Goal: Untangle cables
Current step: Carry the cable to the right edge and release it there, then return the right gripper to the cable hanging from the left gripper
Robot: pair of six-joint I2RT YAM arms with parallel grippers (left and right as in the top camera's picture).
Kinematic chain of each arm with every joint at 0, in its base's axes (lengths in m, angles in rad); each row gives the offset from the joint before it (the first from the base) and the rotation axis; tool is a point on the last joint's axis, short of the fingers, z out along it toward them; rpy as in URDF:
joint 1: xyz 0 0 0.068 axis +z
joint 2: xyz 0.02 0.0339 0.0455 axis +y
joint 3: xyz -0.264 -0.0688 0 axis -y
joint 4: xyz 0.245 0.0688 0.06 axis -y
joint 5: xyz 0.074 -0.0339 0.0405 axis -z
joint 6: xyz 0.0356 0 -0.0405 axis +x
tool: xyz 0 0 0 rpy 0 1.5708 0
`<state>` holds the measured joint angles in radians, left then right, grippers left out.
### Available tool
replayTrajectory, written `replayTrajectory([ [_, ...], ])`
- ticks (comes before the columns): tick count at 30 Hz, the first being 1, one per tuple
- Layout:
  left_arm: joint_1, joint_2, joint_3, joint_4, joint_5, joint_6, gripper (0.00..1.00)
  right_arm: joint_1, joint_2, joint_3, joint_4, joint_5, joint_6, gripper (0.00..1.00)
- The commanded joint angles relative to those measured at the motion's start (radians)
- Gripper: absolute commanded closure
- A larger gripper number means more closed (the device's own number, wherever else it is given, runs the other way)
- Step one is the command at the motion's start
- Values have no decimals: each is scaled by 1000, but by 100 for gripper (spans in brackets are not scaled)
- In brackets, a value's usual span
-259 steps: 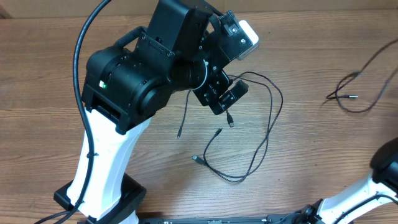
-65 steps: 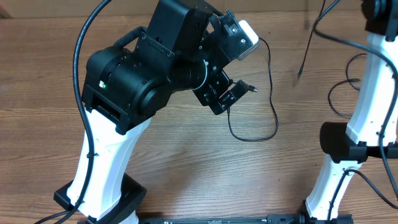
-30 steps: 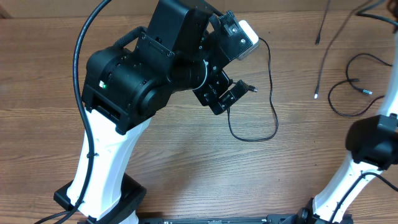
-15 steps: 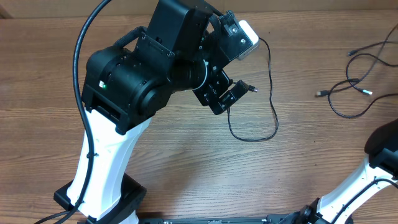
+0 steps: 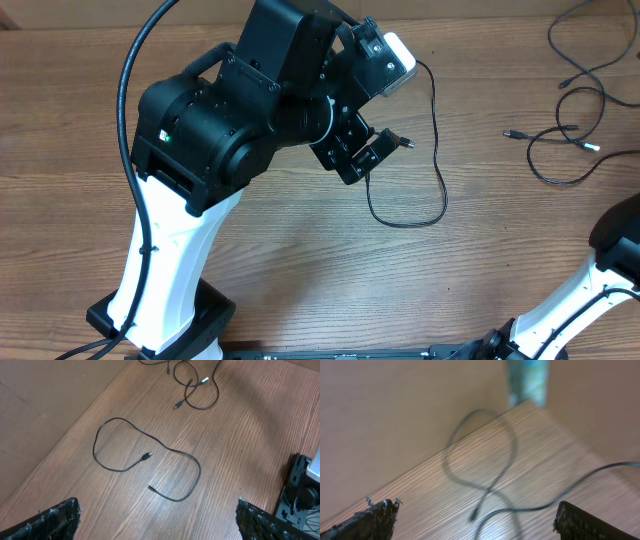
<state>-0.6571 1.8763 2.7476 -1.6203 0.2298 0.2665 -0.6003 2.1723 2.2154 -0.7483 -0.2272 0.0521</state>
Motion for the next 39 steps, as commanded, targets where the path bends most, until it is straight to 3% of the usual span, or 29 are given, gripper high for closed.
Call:
replayTrajectory([
  [1,-4,11,4,1,-5,11,0,5,-15,-3,-23,-210,4,0],
  [9,-4,11,4,1,-5,11,1,46,-14,-3,-161,-381,-5,0],
  [23,-4,11,4,1,-5,11,1,346,-14,-10,-328,-369,-377,0],
  [31,-4,11,4,1,-5,11,0,492,-14,-143,-263,-243,-402,0],
  [39,-4,11,4,1,-5,11,0,556,-14,-373,-45,-244,-401,0],
])
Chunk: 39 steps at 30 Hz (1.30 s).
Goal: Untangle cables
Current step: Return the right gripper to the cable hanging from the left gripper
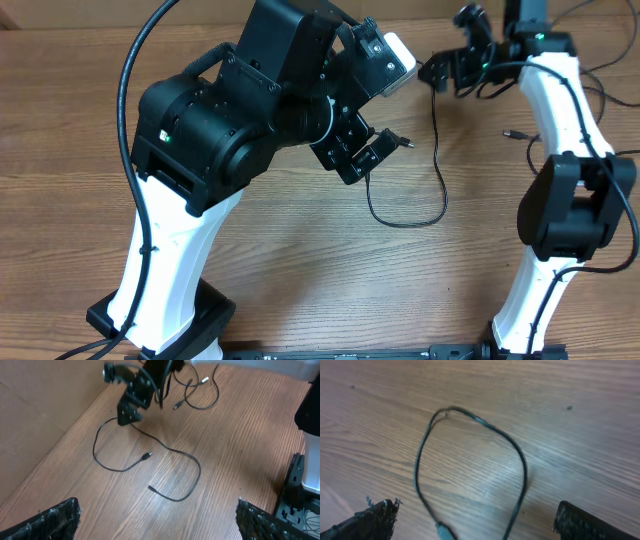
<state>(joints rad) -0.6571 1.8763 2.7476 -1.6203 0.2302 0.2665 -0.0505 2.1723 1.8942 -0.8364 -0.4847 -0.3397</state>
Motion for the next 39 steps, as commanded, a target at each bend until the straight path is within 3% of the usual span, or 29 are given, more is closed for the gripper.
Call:
replayTrajectory([
  [1,-4,11,4,1,-5,11,0,11,-14,-76,77,13,-5,0],
  [11,-4,11,4,1,-5,11,0,27,-11,-270,408,22,82,0],
  [15,-4,11,4,1,-5,11,1,28,8,-285,451,23,82,1],
  [19,-4,11,4,1,-5,11,0,31,50,-285,487,21,82,14],
  [28,-4,11,4,1,-5,11,0,44,129,-285,537,24,108,17],
  [29,-4,11,4,1,-5,11,0,44,129,-285,539,24,108,21],
  [31,-4,11,4,1,-5,11,0,44,129,-285,555,24,108,44],
  [32,-4,11,4,1,-5,11,0,44,129,-283,567,24,111,68],
  [35,-4,11,4,1,-5,11,0,42,124,-277,580,11,164,96],
  [39,-4,11,4,1,-5,11,1,33,93,-264,561,9,193,96],
])
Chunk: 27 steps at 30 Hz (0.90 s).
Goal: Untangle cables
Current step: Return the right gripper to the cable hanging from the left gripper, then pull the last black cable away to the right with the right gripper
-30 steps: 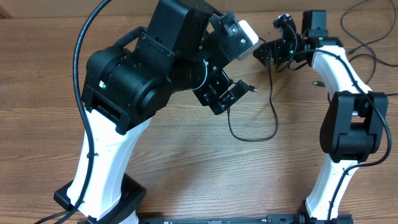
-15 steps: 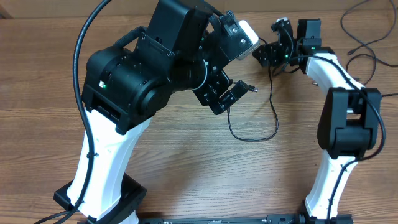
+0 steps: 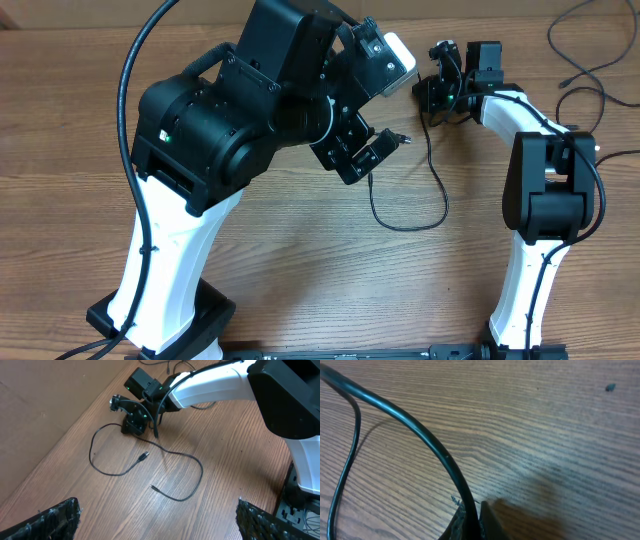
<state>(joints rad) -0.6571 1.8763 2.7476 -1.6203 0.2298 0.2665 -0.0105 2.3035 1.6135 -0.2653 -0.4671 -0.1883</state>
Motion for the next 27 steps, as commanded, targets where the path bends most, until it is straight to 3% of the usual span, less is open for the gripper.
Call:
replayTrajectory([
  [1,-4,11,4,1,-5,11,1,-10,-52,19,-19,-8,43,96],
  [17,-4,11,4,1,-5,11,0,-26,-535,24,-251,-3,61,96],
  [27,-4,11,4,1,-5,11,0,-26,-715,24,-392,143,62,96],
])
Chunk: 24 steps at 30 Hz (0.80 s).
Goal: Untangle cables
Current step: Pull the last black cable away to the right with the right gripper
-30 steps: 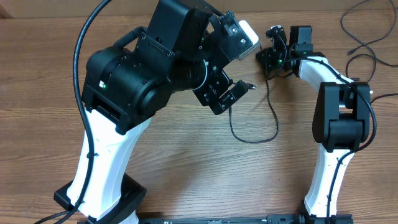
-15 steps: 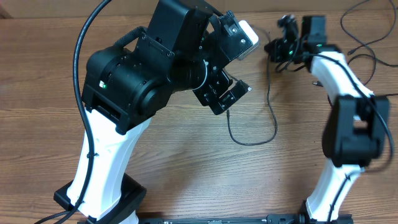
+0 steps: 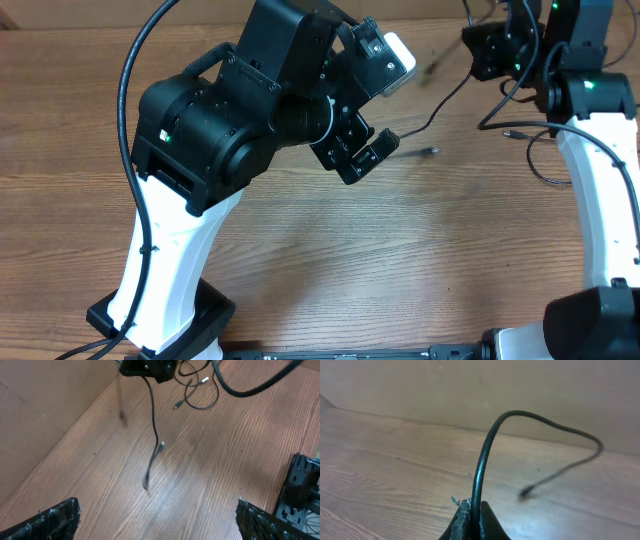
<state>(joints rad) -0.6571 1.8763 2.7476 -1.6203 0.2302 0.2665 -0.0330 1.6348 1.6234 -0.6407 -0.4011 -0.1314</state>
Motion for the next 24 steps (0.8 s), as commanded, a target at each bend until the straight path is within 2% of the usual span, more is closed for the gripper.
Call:
replayTrajectory([
  [1,-4,11,4,1,-5,11,0,-3,-55,14,-26,88,5,96],
  [12,-4,13,4,1,-5,11,0,-3,-150,14,-95,105,13,96],
  [20,-4,13,4,1,-5,11,1,-14,-189,14,-127,270,31,96],
  [24,-4,13,4,1,-5,11,1,-44,-195,14,-180,281,42,96],
])
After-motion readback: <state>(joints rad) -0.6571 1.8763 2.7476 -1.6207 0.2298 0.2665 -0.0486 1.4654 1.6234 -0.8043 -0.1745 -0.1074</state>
